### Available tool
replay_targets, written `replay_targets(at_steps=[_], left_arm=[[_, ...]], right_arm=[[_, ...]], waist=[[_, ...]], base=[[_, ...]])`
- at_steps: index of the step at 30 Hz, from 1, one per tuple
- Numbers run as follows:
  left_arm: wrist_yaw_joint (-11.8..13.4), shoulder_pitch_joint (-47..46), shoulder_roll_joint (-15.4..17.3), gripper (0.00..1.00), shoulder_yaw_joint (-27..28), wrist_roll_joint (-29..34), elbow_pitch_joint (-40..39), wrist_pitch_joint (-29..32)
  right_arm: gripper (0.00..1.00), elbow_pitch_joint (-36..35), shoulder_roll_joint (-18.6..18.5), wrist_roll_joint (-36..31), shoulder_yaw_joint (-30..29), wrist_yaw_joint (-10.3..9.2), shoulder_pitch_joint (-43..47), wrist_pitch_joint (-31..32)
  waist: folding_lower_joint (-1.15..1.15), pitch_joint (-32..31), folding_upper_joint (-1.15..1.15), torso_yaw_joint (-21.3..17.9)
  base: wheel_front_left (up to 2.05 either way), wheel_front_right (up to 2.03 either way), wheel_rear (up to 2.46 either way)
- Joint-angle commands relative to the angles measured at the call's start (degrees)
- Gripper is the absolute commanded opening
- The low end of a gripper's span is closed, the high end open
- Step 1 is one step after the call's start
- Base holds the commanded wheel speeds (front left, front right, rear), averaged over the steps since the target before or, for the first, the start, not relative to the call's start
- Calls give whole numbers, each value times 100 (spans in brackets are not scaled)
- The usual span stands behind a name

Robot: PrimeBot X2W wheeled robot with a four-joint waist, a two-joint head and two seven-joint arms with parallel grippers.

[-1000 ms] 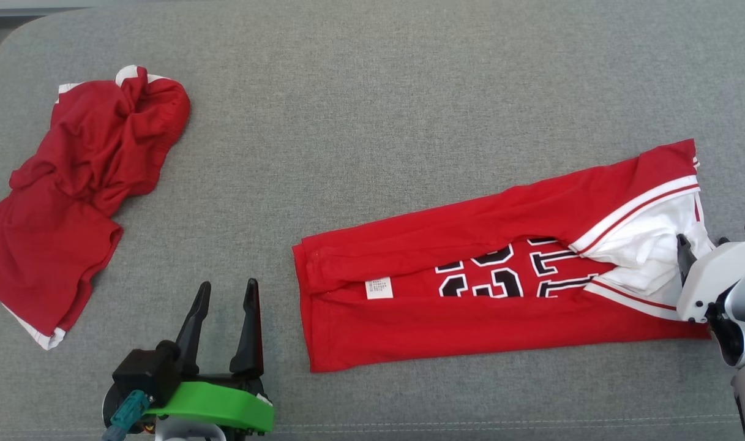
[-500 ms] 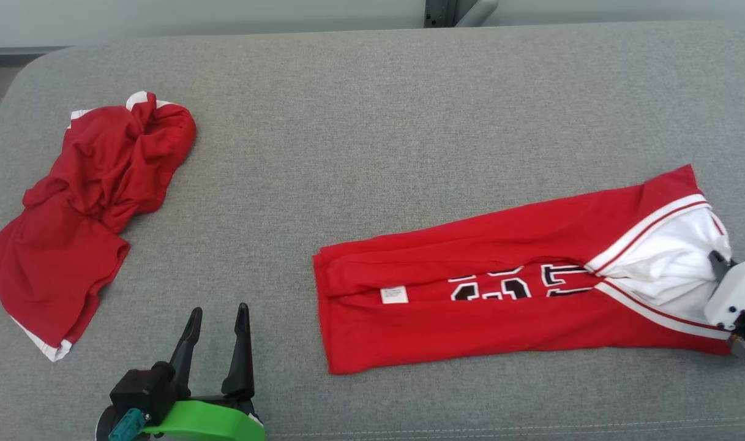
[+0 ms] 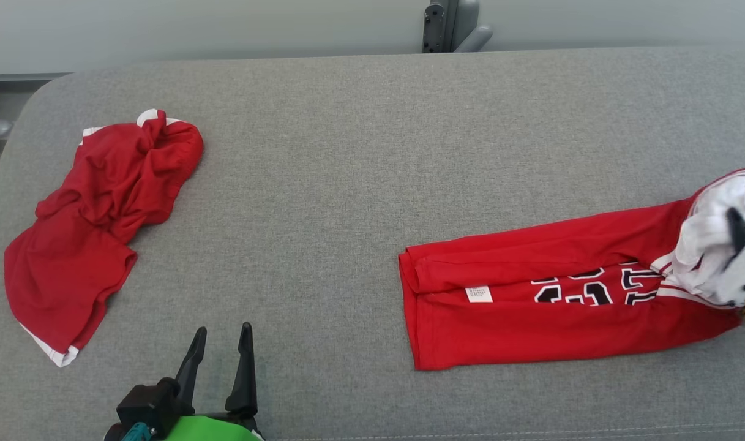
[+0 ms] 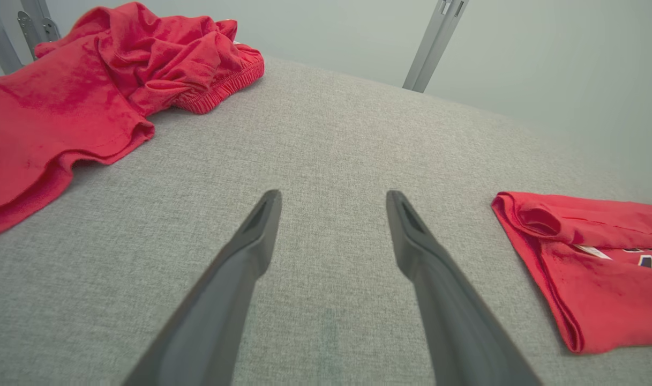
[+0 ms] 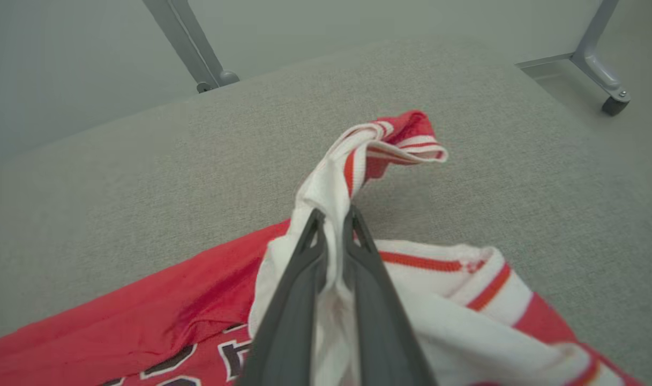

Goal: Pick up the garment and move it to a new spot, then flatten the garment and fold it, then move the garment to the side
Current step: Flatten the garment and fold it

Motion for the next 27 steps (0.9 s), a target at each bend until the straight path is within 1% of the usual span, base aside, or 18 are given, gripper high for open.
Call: replay_targets(at_steps=[1,3,4,7,9,12,18,23,27], left_arm=[[-22,53,-11,100,14,17,-7,-14],[-21,22,-16,100,8,24,1,-14],[-21,22,-16,100,8,24,1,-14],[-37,-73,-20,100,-5,19,16,-10],[-52,-137,-24,100,-16,26,43,-8],[-62,-191,-26,100,-67,7,93,-8],[-56,-214,-27,100,-94,-48,182,-8],[-21,-147,-26,100,-129,-87,234,-8],[-4,-108,-28,100,-145,-115,262,-8]], right_arm=[[0,-330,149,52,302,-2,156,95],[0,-742,379,104,720,-2,307,215],[0,-742,379,104,720,-2,307,215],[0,-1191,663,29,1373,-2,457,350],[0,-1315,881,-38,1782,-2,510,414],[0,-1297,1147,-144,2246,-2,522,462],[0,-1011,1487,-335,2677,-2,390,268],[0,-963,1617,-345,2993,-2,396,203],[0,-925,1706,-354,3127,-2,414,219]], waist=[[0,22,45,-9],[0,51,45,-9],[0,51,45,-9],[0,112,45,4],[0,147,45,24],[0,184,45,90],[0,160,45,219],[0,105,45,285],[0,69,45,287]], base=[[0,0,0],[0,0,0],[0,0,0],[0,0,0],[0,0,0],[0,0,0],[0,0,0],[0,0,0],[0,0,0]])
